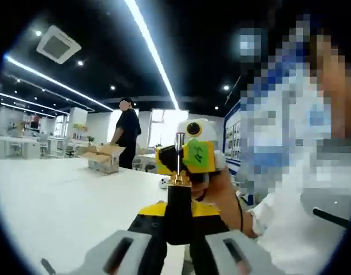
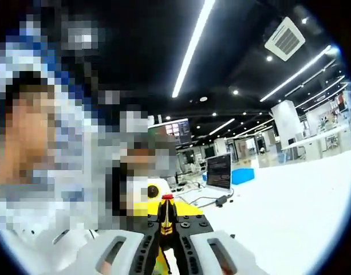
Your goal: Unscrew the lipstick cap, remove the lipstick, and put the cap back on the lipstick
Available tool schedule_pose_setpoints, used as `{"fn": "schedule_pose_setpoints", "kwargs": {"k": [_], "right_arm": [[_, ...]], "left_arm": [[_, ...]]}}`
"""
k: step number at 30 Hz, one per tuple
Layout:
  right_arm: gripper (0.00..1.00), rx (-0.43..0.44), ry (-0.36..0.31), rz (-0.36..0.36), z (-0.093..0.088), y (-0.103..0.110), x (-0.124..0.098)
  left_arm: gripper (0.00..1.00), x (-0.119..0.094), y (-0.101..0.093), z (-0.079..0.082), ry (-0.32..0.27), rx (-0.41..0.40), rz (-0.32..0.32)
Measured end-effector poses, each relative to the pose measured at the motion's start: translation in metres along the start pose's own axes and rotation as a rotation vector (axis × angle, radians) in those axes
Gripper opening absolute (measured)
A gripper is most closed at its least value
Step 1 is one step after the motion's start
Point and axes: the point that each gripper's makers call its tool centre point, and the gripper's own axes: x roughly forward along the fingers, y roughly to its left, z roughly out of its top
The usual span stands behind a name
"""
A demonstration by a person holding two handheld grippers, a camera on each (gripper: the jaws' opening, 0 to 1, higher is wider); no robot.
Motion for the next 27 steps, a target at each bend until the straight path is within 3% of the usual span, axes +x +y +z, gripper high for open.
{"fn": "schedule_pose_setpoints", "kwargs": {"k": [3,10,13,16,18,22,25,26,27], "right_arm": [[0.06,-0.014,0.002,-0.035,0.001,-0.007,-0.002],[0.06,-0.044,-0.022,-0.101,0.004,-0.019,-0.003],[0.06,-0.067,-0.03,-0.116,0.005,-0.02,-0.001],[0.06,-0.093,-0.021,-0.132,0.003,-0.021,0.001],[0.06,-0.102,-0.018,-0.134,0.003,-0.021,0.0],[0.06,-0.072,-0.024,-0.115,0.005,-0.02,-0.003],[0.06,-0.056,-0.025,-0.104,0.005,-0.019,-0.003],[0.06,-0.036,-0.018,-0.085,0.004,-0.018,-0.003],[0.06,-0.026,-0.018,-0.076,0.003,-0.017,-0.003]], "left_arm": [[0.12,0.0,0.014,-0.002,0.039,0.092,0.142],[0.12,-0.006,0.035,0.003,0.049,0.314,0.41],[0.12,-0.01,0.04,0.006,0.06,0.405,0.498],[0.12,-0.011,0.044,0.002,0.111,0.486,0.548],[0.12,-0.011,0.043,0.003,0.103,0.476,0.527],[0.13,-0.007,0.034,0.002,0.075,0.364,0.401],[0.14,-0.006,0.03,0.001,0.077,0.346,0.348],[0.14,-0.007,0.024,-0.003,0.093,0.287,0.26],[0.15,-0.007,0.022,-0.003,0.084,0.258,0.225]]}}
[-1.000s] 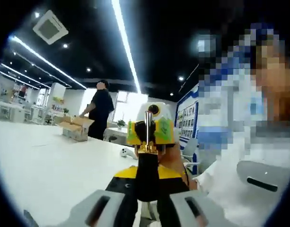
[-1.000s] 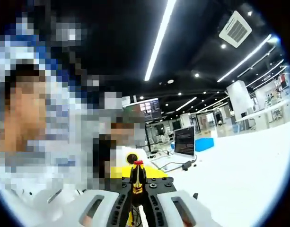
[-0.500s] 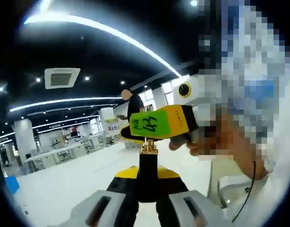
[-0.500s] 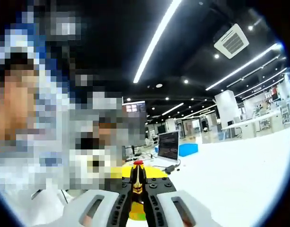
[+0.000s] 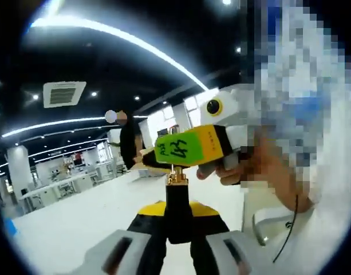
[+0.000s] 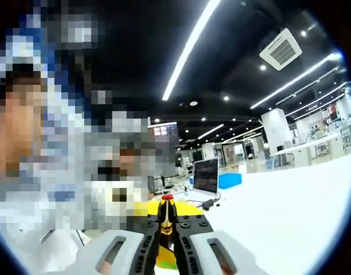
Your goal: Unscrew the lipstick cap, remove the lipstick, and put the cap back on the lipstick
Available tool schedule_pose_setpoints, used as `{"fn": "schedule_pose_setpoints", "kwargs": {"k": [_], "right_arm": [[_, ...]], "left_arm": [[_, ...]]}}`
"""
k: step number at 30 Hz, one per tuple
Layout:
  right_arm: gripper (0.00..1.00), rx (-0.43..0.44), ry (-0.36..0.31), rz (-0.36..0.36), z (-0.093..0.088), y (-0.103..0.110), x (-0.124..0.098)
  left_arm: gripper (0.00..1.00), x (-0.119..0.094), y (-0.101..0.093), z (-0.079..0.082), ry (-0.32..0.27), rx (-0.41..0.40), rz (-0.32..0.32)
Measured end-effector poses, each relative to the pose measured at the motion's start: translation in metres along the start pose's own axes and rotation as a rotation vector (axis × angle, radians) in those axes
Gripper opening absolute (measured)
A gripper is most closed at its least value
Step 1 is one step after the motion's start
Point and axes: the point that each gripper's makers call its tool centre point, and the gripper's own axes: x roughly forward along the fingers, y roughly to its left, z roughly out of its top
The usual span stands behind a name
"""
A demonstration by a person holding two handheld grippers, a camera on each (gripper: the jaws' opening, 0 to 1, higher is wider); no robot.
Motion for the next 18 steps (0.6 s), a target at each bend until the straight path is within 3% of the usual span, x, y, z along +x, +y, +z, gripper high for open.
{"fn": "schedule_pose_setpoints", "kwargs": {"k": [6,8,14,18], "right_arm": [[0.06,0.042,-0.005,0.053,0.001,0.007,0.0],[0.06,0.059,-0.006,0.081,0.001,0.012,0.0],[0.06,0.09,0.013,0.166,-0.004,0.028,0.003],[0.06,0.123,0.007,0.207,-0.006,0.038,0.005]], "left_arm": [[0.28,-0.006,-0.019,0.007,-0.056,-0.221,-0.244],[0.28,-0.01,-0.027,0.009,-0.065,-0.288,-0.331],[0.27,-0.017,-0.042,0.023,-0.133,-0.459,-0.507],[0.15,-0.018,-0.043,0.023,-0.142,-0.476,-0.529]]}}
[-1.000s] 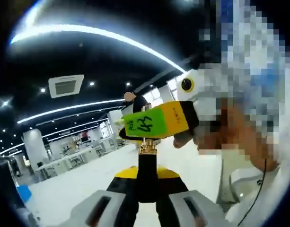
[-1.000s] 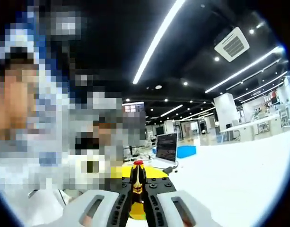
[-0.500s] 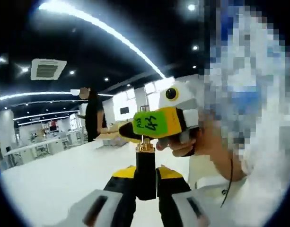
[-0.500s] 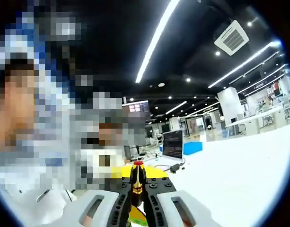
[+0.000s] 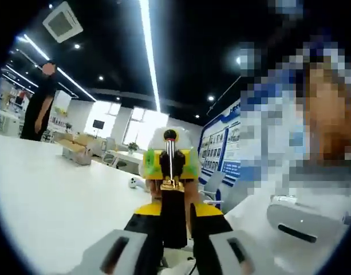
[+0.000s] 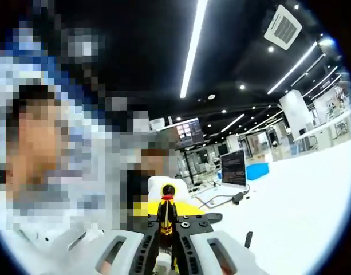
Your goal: Unscrew the lipstick cap, remove the lipstick, and put the cap back on the lipstick
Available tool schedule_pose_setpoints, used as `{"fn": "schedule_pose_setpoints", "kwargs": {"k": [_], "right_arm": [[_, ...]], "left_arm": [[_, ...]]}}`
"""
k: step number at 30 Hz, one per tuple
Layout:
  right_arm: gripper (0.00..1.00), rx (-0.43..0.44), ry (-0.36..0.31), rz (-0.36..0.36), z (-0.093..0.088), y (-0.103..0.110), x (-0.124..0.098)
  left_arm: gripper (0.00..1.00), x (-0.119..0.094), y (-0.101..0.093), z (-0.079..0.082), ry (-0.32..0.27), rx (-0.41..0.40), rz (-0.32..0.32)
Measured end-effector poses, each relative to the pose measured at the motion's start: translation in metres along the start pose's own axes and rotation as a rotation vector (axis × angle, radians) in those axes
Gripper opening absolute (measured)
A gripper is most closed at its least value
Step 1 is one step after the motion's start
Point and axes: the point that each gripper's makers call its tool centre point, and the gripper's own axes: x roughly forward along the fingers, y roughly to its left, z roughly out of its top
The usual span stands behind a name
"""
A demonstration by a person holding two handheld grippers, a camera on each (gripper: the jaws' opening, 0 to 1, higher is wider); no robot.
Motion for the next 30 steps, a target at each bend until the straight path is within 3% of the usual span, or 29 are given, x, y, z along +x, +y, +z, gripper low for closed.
{"fn": "schedule_pose_setpoints", "kwargs": {"k": [5,13,16,18,21,26,30], "right_arm": [[0.06,0.007,-0.005,0.009,0.0,0.001,0.0],[0.06,-0.003,-0.007,-0.029,0.001,-0.007,-0.002],[0.06,-0.026,0.006,-0.081,-0.001,-0.015,-0.002],[0.06,-0.031,0.007,-0.085,-0.002,-0.015,-0.001],[0.06,-0.045,0.01,-0.118,-0.001,-0.021,-0.003],[0.06,-0.077,0.017,-0.165,-0.001,-0.029,-0.006],[0.06,-0.082,-0.003,-0.185,0.003,-0.032,-0.009]], "left_arm": [[0.14,0.001,-0.003,0.0,-0.007,-0.047,-0.02],[0.13,0.002,0.006,0.0,-0.003,0.017,0.062],[0.13,0.0,0.02,-0.003,0.037,0.11,0.159],[0.13,0.0,0.02,-0.004,0.042,0.141,0.181],[0.13,-0.002,0.031,-0.004,0.066,0.224,0.265],[0.13,-0.005,0.046,-0.004,0.129,0.401,0.438],[0.13,-0.005,0.048,0.0,0.116,0.428,0.491]]}}
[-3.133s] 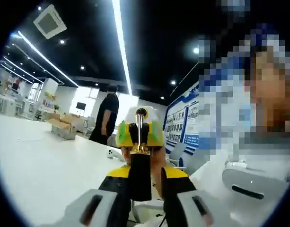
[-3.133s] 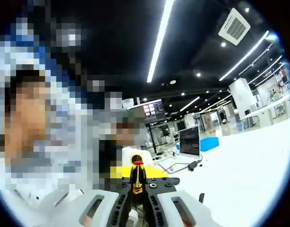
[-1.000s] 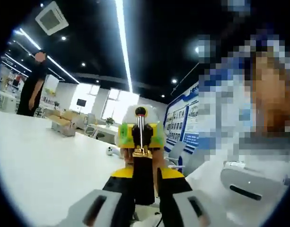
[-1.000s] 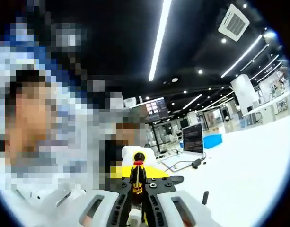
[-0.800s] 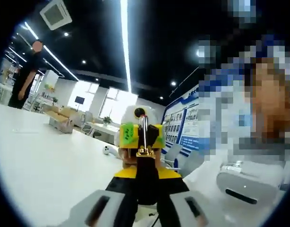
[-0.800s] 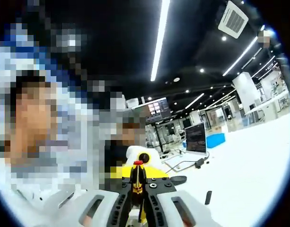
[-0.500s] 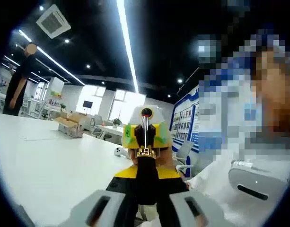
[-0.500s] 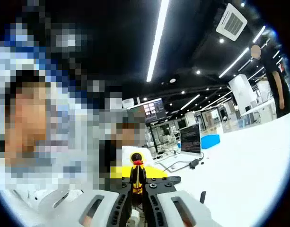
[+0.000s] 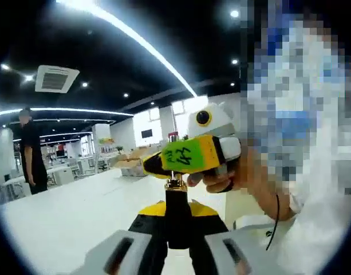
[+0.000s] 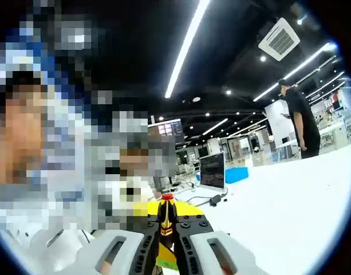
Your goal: Unscrew the lipstick cap, remove the lipstick, and put the cap back on the lipstick
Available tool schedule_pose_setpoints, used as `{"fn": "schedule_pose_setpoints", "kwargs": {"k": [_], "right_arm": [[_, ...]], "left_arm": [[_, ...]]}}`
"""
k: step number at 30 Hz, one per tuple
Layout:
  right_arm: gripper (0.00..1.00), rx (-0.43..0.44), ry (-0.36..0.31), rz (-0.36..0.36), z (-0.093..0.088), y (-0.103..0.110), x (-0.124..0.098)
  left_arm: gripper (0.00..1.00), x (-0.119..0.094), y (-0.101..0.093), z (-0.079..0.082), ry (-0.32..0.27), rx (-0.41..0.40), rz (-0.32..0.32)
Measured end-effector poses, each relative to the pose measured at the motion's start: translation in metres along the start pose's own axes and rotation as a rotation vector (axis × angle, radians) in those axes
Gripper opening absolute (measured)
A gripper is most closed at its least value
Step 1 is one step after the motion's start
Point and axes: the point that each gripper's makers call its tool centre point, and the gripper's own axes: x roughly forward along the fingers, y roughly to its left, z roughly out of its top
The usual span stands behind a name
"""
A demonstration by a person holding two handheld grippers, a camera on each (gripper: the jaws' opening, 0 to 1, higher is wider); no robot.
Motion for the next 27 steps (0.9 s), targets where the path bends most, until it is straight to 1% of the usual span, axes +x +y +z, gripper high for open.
{"fn": "schedule_pose_setpoints", "kwargs": {"k": [1,2,3,5,7,8,9,12,14,17,18,19,21,22,23,24,25,26,27], "right_arm": [[0.06,-0.007,-0.005,-0.018,0.001,-0.003,0.0],[0.06,-0.018,-0.006,-0.038,0.001,-0.006,0.0],[0.06,-0.03,-0.004,-0.056,0.001,-0.008,0.0],[0.06,-0.033,-0.011,-0.069,0.0,-0.009,0.002],[0.06,-0.05,-0.021,-0.091,0.001,-0.011,0.004],[0.06,-0.069,-0.02,-0.11,0.0,-0.013,0.005],[0.06,-0.084,-0.02,-0.121,-0.001,-0.013,0.006],[0.06,-0.102,-0.02,-0.121,0.002,-0.011,0.006],[0.06,-0.096,-0.021,-0.104,0.004,-0.009,0.004],[0.06,-0.049,-0.031,-0.061,0.007,-0.004,0.0],[0.06,-0.035,-0.041,-0.038,0.009,-0.002,-0.001],[0.06,-0.015,-0.04,-0.013,0.009,0.001,-0.002],[0.06,0.004,-0.043,0.006,0.011,0.002,-0.005],[0.06,0.012,-0.038,0.021,0.011,0.003,-0.005],[0.06,0.018,-0.034,0.033,0.01,0.005,-0.006],[0.06,0.026,-0.024,0.056,0.008,0.009,-0.005],[0.06,0.033,-0.006,0.087,0.005,0.015,-0.005],[0.06,0.04,0.0,0.1,0.004,0.017,-0.004],[0.06,0.043,-0.001,0.105,0.004,0.017,-0.004]], "left_arm": [[0.13,0.0,0.005,0.001,-0.003,0.024,0.043],[0.13,0.0,0.01,0.0,0.003,0.051,0.1],[0.13,0.001,0.014,-0.003,0.016,0.044,0.143],[0.12,0.002,0.017,-0.005,0.013,0.028,0.205],[0.12,0.002,0.02,-0.006,0.013,0.034,0.229],[0.12,0.001,0.025,-0.007,0.014,0.071,0.27],[0.12,0.0,0.027,-0.007,0.016,0.089,0.281],[0.12,-0.001,0.025,-0.006,0.018,0.112,0.281],[0.12,-0.001,0.02,-0.002,0.012,0.111,0.232],[0.15,-0.001,0.005,-0.001,-0.008,0.017,0.088],[0.16,-0.001,0.003,-0.002,-0.005,-0.016,0.047],[0.19,-0.003,0.001,0.0,-0.016,-0.039,0.014],[0.25,-0.004,-0.003,0.002,-0.041,-0.105,-0.066],[0.3,-0.005,-0.009,0.001,-0.037,-0.153,-0.136],[0.34,-0.006,-0.014,0.001,-0.032,-0.195,-0.189],[0.36,-0.008,-0.018,0.002,-0.041,-0.225,-0.235],[0.37,-0.008,-0.02,0.005,-0.058,-0.245,-0.258],[0.36,-0.009,-0.022,0.008,-0.081,-0.276,-0.291],[0.36,-0.011,-0.026,0.01,-0.091,-0.31,-0.335]]}}
